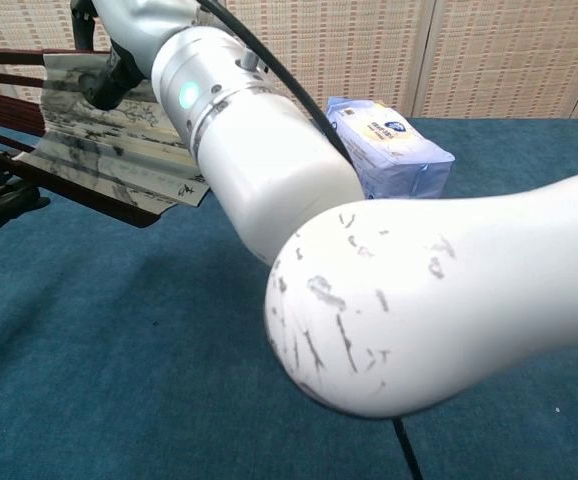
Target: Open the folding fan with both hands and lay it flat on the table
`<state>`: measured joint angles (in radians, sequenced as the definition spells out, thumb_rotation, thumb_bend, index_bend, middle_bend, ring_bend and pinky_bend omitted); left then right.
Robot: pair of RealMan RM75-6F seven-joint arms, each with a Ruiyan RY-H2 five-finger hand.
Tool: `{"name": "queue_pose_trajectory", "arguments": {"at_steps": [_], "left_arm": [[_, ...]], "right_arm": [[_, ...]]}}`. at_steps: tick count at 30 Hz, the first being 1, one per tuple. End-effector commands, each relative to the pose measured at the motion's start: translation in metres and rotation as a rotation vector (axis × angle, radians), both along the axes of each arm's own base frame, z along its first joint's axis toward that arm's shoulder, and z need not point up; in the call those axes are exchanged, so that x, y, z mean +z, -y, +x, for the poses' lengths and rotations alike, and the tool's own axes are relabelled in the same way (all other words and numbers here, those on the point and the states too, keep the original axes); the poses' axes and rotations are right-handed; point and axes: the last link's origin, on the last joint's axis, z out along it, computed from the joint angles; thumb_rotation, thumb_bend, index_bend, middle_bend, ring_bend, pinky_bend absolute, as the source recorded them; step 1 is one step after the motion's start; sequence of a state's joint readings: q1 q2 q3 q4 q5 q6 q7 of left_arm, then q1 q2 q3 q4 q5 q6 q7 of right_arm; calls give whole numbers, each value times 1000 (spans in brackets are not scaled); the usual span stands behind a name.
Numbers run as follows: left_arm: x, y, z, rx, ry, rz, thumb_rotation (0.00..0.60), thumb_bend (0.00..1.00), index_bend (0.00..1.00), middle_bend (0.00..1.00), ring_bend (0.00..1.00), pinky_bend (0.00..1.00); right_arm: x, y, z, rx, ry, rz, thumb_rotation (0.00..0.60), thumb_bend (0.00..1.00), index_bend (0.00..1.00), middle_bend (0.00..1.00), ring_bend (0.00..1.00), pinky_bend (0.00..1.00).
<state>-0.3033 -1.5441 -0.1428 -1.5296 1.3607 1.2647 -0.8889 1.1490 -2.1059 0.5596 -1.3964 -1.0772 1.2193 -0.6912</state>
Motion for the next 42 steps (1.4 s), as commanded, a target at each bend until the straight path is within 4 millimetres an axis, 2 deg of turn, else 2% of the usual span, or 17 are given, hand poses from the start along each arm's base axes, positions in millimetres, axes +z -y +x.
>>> {"name": "queue_pose_trajectory", "arguments": {"at_steps": [1,6,13,16,19,24,27,32,42], "left_arm": [[-3,-1,2,16,10,7,600,376,378,0,0,62],[-6,-4,4,30,28,6,600,366,463,0,0,62],[-7,-3,7,28,43,0,600,369,452,0,0,61],[-7,-5,8,40,57,9,600,385,494,0,0,61],[-7,-6,9,54,79,19,600,456,574,0,0,60],[-5,-7,8,68,81,45,600,664,709,39,0,59],[-3,-8,6,67,58,64,600,720,729,55,0,60],[5,-14,0,66,-2,127,600,727,733,70,0,62],[41,-38,-17,46,-202,359,600,730,733,93,0,63]], "right_arm": [[-4,-1,1,0,-3,-1,600,646,677,169,0,58],[-9,-1,3,-2,-2,-2,600,645,681,174,0,58],[-16,-1,7,-19,7,-1,600,646,682,174,0,58],[-18,-3,9,-14,5,-4,600,645,682,174,0,58],[-18,-4,10,-10,8,-5,600,646,682,174,0,58],[-17,-4,10,-10,14,-7,600,645,682,174,0,58],[-14,-3,10,-12,25,-10,600,646,682,174,0,58],[-5,1,5,-11,41,-23,600,646,682,174,0,58],[26,10,-20,0,56,-54,600,646,682,174,0,58]]}}
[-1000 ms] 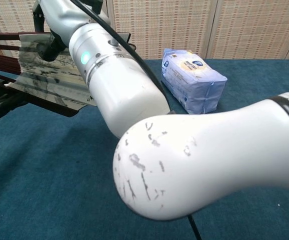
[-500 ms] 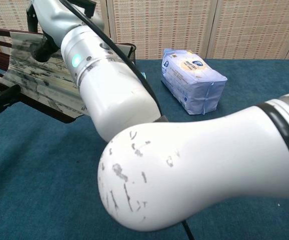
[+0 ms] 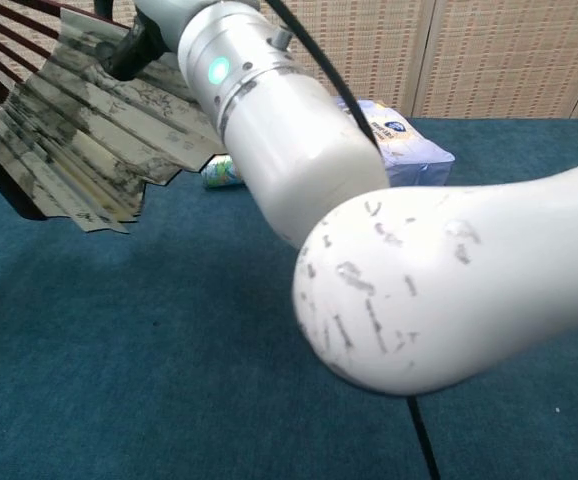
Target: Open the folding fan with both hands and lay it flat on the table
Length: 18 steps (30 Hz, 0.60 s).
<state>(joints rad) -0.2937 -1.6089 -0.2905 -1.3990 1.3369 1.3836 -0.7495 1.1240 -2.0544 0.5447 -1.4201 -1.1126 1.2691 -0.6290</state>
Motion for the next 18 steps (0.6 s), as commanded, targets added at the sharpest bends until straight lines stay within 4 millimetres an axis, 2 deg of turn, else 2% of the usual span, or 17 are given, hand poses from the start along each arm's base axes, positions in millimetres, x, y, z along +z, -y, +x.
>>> {"name": "queue_pose_trajectory", "arguments": {"at_steps": [1,5,10,18], "left_arm": [[13,-9,-5,-4,-83,91,600,730,733,96,0,63],[19,-17,-16,8,-186,164,600,732,729,99,0,63],[18,-23,-29,12,-296,214,600,733,726,100,0,62],[16,-29,-44,15,-422,275,600,749,724,100,0,54]], "right_arm": [[9,1,-12,10,-1,-9,600,646,682,174,0,58],[17,-1,-28,38,-26,-35,600,645,682,173,0,58],[23,-3,-44,85,-71,-96,600,646,681,174,0,58],[32,-3,-58,155,-160,-177,600,646,681,174,0,60]]}}
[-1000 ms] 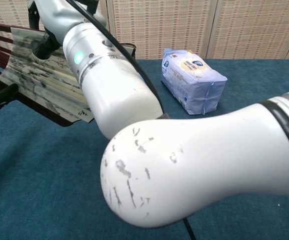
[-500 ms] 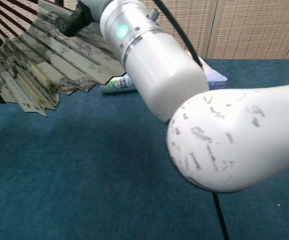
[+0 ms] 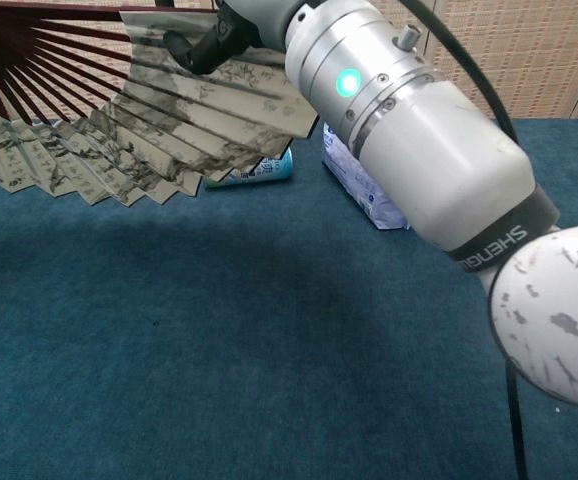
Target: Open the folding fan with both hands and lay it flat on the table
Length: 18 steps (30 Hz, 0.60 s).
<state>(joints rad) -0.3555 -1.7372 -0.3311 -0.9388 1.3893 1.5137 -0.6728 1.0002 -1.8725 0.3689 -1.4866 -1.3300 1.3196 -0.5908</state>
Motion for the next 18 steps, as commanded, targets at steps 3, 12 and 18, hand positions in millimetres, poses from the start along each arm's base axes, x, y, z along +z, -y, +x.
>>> {"name": "queue_pose_trajectory", "arguments": {"at_steps": [3,12,18], "left_arm": [[-3,-5,-7,-4,-94,47,600,752,722,101,0,53],[-17,3,-22,-25,-319,20,600,734,654,95,0,46],[-28,16,-32,-32,-498,-30,600,676,533,65,0,41]], "right_arm": [[4,0,-16,24,-68,-58,600,646,681,174,0,67],[-7,-6,-46,-2,-131,-52,600,645,675,174,0,67],[-28,-22,-75,-26,-149,-3,600,646,667,174,0,70]]}}
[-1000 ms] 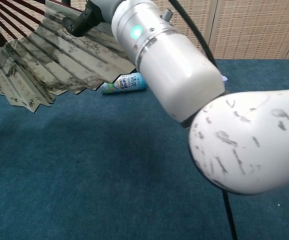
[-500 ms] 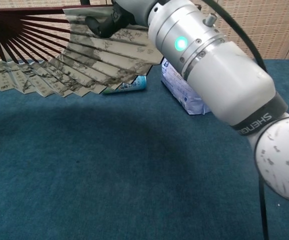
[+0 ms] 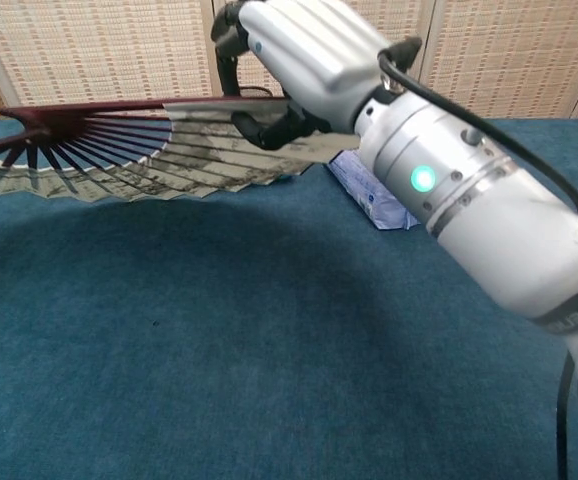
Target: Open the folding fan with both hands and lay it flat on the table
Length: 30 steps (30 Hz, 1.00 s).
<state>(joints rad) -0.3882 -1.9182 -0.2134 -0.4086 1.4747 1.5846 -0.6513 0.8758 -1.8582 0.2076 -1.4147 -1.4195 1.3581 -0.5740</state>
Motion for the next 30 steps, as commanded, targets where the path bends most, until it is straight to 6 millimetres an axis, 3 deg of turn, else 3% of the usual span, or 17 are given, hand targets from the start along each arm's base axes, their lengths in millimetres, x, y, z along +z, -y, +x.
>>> {"name": "queue_pose_trajectory", "arguments": {"at_steps": [1,4,8,15,19,21,25,28,30], "left_arm": [[-12,11,-6,2,-132,-49,600,668,514,59,0,40],[-14,22,-14,-4,-299,-80,600,648,435,35,0,33],[-19,32,-25,15,-415,-130,600,610,250,2,0,23],[-30,37,-48,127,-421,-249,600,499,118,0,0,19],[-31,39,-51,139,-414,-271,600,472,58,0,0,19],[-25,40,-52,135,-392,-268,600,469,44,0,0,19],[-20,42,-52,125,-326,-269,600,471,44,0,0,19],[-19,42,-51,123,-277,-279,600,470,40,0,0,19],[-18,43,-51,126,-240,-293,600,461,31,0,0,19]], "right_arm": [[-12,-12,-19,-9,-8,23,600,646,664,174,0,70],[-18,-25,-36,-8,-34,45,600,645,612,174,0,70],[-25,-39,-58,-7,-102,62,600,637,385,168,0,70],[-36,-54,-87,-80,-218,136,600,447,56,70,0,17],[-37,-56,-92,-99,-244,154,600,318,0,13,0,0],[-38,-63,-105,-140,-313,196,600,236,0,0,0,0],[-25,-67,-116,-179,-404,188,600,144,0,0,0,0],[-21,-65,-119,-210,-458,209,600,21,0,0,0,0],[-18,-63,-119,-227,-498,233,600,0,0,0,0,0]]}}
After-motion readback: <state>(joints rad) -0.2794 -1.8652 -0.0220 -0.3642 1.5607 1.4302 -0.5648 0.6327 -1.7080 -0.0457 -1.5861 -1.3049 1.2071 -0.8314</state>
